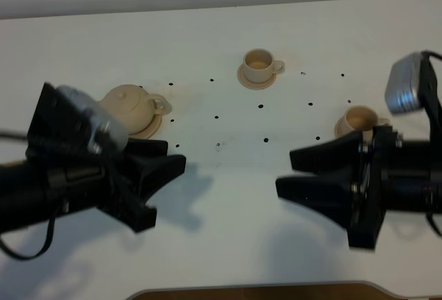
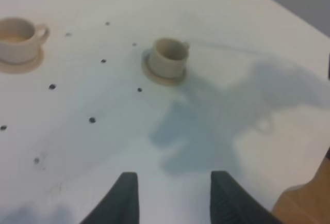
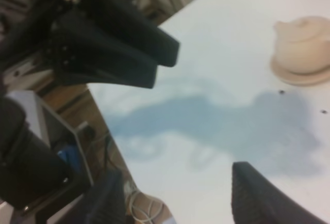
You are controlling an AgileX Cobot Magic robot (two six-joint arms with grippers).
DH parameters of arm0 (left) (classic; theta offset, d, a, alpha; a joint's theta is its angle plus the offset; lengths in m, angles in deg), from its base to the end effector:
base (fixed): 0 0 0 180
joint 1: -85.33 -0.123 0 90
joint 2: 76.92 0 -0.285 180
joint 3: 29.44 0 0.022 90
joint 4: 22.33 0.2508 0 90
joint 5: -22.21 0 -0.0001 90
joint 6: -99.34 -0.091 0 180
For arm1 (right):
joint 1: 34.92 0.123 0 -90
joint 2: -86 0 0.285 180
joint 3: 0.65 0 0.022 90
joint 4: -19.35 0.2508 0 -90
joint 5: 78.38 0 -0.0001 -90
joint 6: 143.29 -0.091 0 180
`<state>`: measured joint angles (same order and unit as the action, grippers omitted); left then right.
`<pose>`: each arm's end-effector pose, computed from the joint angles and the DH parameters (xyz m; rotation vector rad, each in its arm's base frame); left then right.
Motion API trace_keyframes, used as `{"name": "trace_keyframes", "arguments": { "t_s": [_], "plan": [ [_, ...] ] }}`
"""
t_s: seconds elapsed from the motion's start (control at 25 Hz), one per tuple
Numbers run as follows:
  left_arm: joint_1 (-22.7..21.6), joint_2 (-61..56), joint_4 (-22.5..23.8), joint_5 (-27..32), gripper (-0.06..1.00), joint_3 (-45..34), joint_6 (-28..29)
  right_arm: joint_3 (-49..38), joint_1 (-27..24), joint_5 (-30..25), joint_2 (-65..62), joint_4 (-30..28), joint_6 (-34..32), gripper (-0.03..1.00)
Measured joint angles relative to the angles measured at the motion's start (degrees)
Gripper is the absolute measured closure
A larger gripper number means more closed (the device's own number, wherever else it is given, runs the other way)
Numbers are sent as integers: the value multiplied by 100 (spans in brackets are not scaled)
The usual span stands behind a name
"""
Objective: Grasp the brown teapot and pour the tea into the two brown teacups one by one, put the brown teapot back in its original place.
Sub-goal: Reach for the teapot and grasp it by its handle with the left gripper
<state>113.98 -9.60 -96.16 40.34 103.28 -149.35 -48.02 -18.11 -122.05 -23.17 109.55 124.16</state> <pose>0.1647 -0.1211 0.2584 0.6318 2.0387 -0.6616 0.1693 0.1169 0.2622 -0.7204 1.9241 0.9933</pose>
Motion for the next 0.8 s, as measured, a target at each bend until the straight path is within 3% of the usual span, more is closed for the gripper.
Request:
{"name": "trace_keyframes", "arguments": {
  "t_s": [0.08,0.2,0.36,0.48,0.64,0.8],
  "plan": [
    [0,131,849,36,57,262,1046,328,0,121,0,-635,-900,49],
    [0,357,2488,373,57,765,2694,869,0,133,0,-1857,-2355,49],
    [0,756,4696,1489,57,1610,4878,1439,0,-58,0,-3748,-4424,49],
    [0,1061,6257,2246,57,2165,6124,1746,0,-333,0,-5030,-5756,49],
    [0,1432,7307,2577,57,2747,6869,1874,0,-840,-31,-6423,-7059,49],
    [0,1825,7466,2557,57,3224,6972,1874,0,-1517,-242,-7419,-7916,51]
  ]
}}
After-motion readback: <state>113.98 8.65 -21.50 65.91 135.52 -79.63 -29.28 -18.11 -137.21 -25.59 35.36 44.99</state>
